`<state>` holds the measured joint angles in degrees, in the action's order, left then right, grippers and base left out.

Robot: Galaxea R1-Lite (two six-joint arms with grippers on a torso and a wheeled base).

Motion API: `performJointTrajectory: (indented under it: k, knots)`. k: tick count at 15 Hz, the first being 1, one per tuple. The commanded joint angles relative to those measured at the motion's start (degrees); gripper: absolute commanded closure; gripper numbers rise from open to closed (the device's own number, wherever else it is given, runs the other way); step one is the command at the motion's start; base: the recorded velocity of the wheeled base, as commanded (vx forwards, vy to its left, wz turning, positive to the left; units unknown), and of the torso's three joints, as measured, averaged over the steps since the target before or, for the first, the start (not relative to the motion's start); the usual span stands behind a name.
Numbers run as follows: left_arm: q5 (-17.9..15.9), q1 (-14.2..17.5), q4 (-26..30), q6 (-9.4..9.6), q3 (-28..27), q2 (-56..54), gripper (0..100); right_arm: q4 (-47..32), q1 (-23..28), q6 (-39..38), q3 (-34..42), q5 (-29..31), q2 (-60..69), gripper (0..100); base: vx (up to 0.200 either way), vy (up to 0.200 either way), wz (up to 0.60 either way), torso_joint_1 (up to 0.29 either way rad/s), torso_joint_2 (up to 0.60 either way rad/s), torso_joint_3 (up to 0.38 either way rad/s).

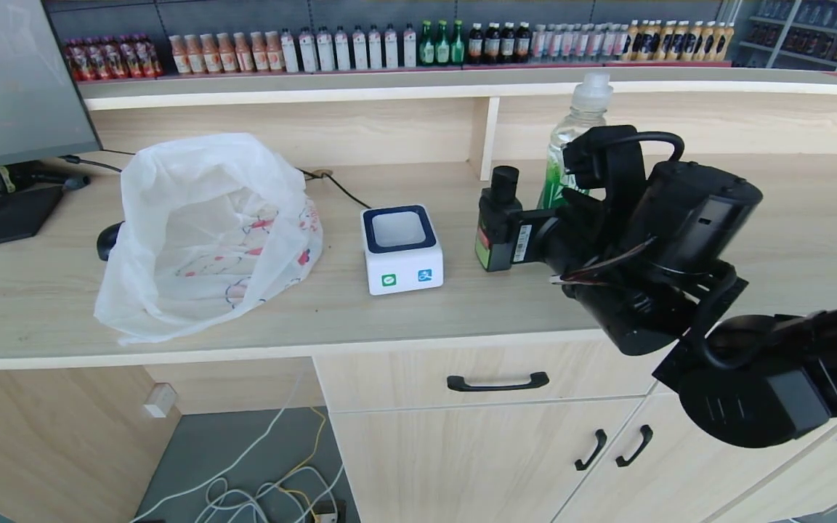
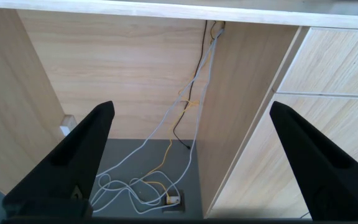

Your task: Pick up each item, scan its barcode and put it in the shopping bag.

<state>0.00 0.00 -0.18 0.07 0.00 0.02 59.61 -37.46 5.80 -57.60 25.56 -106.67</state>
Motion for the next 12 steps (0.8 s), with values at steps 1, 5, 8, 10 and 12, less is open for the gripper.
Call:
performJointTrajectory:
  k: [1,5,8,10,12]
  knots:
    - [0.0,0.0,0.0,0.01,0.0,0.0,0,0.0,0.0,0.2,-1.4,-0.3,-1.7,0,0.0,0.0,0.0,0.0,0.0,0.0]
    - [0.0,0.0,0.0,0.01,0.0,0.0,0,0.0,0.5,0.1,-3.8,-0.3,-3.5,0,0.0,0.0,0.0,0.0,0.0,0.0]
    - [0.0,0.0,0.0,0.01,0.0,0.0,0,1.4,0.5,0.1,-4.7,-1.0,-5.0,0,0.0,0.0,0.0,0.0,0.0,0.0]
    - [0.0,0.0,0.0,0.01,0.0,0.0,0,2.3,0.5,0.2,-5.0,-1.6,-5.8,0,0.0,0.0,0.0,0.0,0.0,0.0]
    - [0.0,0.0,0.0,0.01,0.0,0.0,0,2.3,0.5,0.2,-5.1,-1.6,-6.3,0,0.0,0.0,0.0,0.0,0.0,0.0]
